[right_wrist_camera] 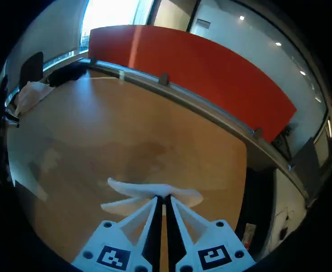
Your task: Fold towel
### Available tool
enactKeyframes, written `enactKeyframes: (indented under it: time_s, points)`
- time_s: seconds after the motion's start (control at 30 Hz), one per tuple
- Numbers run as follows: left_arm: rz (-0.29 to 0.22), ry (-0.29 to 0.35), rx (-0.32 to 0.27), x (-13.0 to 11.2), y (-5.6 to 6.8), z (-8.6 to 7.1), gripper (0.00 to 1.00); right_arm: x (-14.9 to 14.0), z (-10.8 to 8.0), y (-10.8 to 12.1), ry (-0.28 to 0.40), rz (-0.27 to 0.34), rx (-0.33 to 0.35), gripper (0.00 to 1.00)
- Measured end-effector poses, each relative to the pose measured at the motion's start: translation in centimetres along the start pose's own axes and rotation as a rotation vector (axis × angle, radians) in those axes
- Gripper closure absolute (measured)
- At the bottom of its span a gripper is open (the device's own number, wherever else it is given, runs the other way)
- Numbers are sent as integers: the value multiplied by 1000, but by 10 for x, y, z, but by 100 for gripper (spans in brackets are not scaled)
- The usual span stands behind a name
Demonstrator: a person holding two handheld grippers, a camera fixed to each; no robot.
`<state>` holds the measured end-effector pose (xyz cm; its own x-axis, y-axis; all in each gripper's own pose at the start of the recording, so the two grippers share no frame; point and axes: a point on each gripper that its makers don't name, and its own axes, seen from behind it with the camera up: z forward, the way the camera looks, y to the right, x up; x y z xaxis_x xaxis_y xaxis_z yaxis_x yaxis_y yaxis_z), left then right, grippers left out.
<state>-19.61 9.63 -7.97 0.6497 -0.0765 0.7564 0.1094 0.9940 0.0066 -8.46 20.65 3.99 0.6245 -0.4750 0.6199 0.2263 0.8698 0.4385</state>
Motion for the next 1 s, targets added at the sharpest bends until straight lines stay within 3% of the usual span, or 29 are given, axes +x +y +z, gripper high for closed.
enactKeyframes:
  time_s: [0.27,0.6,1.0]
  points:
    - [10,-3,-4,-1,4,0,22,-48,-5,9,-70,31,-24,95]
    - [30,-6,-5,-2,8,-2,22,-121,-6,15,-182,114,-64,95]
    - [37,-11,2,-4,9,-5,22,-176,-2,20,-296,178,-117,95]
